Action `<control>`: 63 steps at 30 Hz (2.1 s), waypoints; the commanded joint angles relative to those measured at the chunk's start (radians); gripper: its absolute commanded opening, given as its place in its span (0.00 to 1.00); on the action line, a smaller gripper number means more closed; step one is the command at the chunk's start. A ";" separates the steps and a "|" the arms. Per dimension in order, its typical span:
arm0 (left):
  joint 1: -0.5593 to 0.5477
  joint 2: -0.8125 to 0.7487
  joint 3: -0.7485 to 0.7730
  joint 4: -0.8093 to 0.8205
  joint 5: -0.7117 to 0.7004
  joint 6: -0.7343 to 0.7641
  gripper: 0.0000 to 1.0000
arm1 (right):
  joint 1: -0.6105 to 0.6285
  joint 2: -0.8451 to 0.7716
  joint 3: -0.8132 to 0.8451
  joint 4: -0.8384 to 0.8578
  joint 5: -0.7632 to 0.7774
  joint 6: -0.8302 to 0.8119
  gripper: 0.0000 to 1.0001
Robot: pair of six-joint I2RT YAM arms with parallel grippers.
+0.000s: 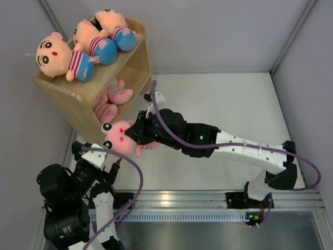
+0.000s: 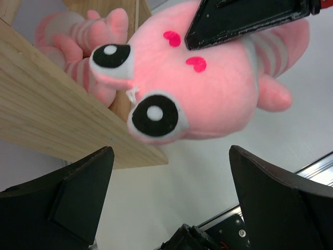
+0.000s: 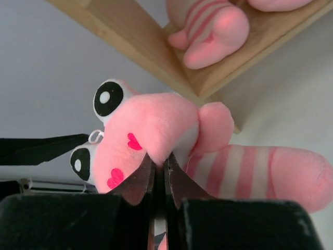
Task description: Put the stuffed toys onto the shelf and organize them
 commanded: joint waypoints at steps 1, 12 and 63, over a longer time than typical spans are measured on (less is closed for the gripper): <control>0.009 0.051 0.026 -0.060 0.060 -0.019 0.99 | 0.028 0.004 0.070 0.101 -0.085 -0.047 0.00; 0.008 0.071 -0.004 0.103 0.076 -0.117 0.15 | 0.063 0.007 0.048 0.194 -0.288 -0.156 0.00; 0.008 0.059 -0.020 0.107 0.074 -0.112 0.11 | -0.400 -0.080 -0.246 0.301 -0.908 -0.141 0.00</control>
